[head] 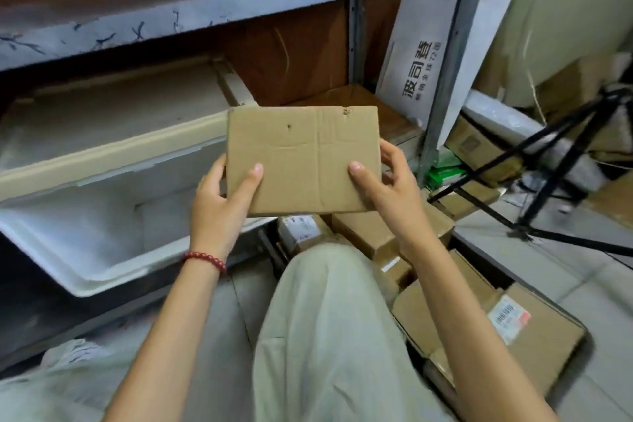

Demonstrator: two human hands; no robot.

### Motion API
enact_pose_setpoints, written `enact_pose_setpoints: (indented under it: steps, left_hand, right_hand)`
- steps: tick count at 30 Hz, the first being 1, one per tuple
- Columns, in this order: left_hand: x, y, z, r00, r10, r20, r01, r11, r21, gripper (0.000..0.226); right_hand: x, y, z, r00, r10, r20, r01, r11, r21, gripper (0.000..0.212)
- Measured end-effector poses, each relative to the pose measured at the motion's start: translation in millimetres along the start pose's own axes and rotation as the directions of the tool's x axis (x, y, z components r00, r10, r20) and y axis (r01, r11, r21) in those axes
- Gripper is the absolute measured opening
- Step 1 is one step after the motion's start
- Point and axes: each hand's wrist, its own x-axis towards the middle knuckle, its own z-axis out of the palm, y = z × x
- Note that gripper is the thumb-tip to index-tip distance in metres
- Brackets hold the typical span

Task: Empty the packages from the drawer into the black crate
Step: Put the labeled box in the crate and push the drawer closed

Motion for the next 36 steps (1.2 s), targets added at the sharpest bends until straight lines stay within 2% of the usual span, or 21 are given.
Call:
enact_pose_setpoints:
  steps: [4, 8, 10, 15, 18, 21, 25, 29, 33, 36]
  left_hand:
    - [18.0, 52.8, 83.6, 0.979, 0.064, 0.195, -0.08, 0.994, 0.079, 0.06]
    - [-5.3, 84.6, 158.5, 0.956, 0.014, 0.293, -0.077, 0.976, 0.205, 0.088]
    - [-32.6, 76.4, 184.3, 0.949, -0.007, 0.316, -0.068, 0.972, 0.224, 0.092]
    - [-89.6, 29.7, 210.6, 0.905, -0.172, 0.388, 0.098, 0.974, 0.204, 0.101]
    - [-98.4, 22.4, 215.6, 0.886, -0.178, 0.427, 0.107, 0.977, 0.185, 0.107]
    - [-96.6, 9.9, 217.1, 0.85, -0.227, 0.476, 0.179, 0.973, 0.145, 0.106]
    - [-100.2, -2.6, 215.6, 0.803, -0.356, 0.479, 0.31, 0.934, 0.175, 0.092]
    - [-99.1, -4.3, 214.5, 0.81, -0.375, 0.451, 0.225, 0.909, 0.352, 0.075]
    - [-96.5, -7.5, 215.2, 0.817, -0.363, 0.448, 0.045, 0.815, 0.577, 0.075]
    - [-97.9, -11.3, 220.9, 0.819, -0.287, 0.498, -0.035, 0.84, 0.542, 0.075]
  right_hand:
    - [3.9, 1.7, -80.3, 0.958, 0.097, -0.271, -0.114, 0.992, -0.048, 0.061]
    - [-0.2, 8.2, -150.0, 0.896, 0.161, -0.414, -0.205, 0.977, -0.063, 0.053]
    - [-5.4, 12.6, -180.1, 0.895, 0.172, -0.411, -0.233, 0.967, -0.103, 0.044]
    - [-24.9, 36.1, -226.9, 0.919, 0.25, -0.305, -0.324, 0.919, -0.224, 0.031]
    - [-27.7, 51.0, -234.4, 0.893, 0.287, -0.346, -0.368, 0.909, -0.196, 0.033]
    - [-29.5, 61.5, -233.8, 0.876, 0.365, -0.315, -0.428, 0.89, -0.158, 0.029]
    - [-30.9, 77.2, -224.0, 0.872, 0.411, -0.267, -0.453, 0.883, -0.123, 0.028]
    - [-35.5, 93.4, -221.4, 0.838, 0.438, -0.327, -0.468, 0.884, -0.015, 0.034]
    - [-40.1, 105.0, -224.2, 0.819, 0.483, -0.309, -0.514, 0.858, -0.022, 0.037]
    - [-45.1, 109.2, -223.1, 0.83, 0.479, -0.288, -0.513, 0.857, -0.054, 0.036]
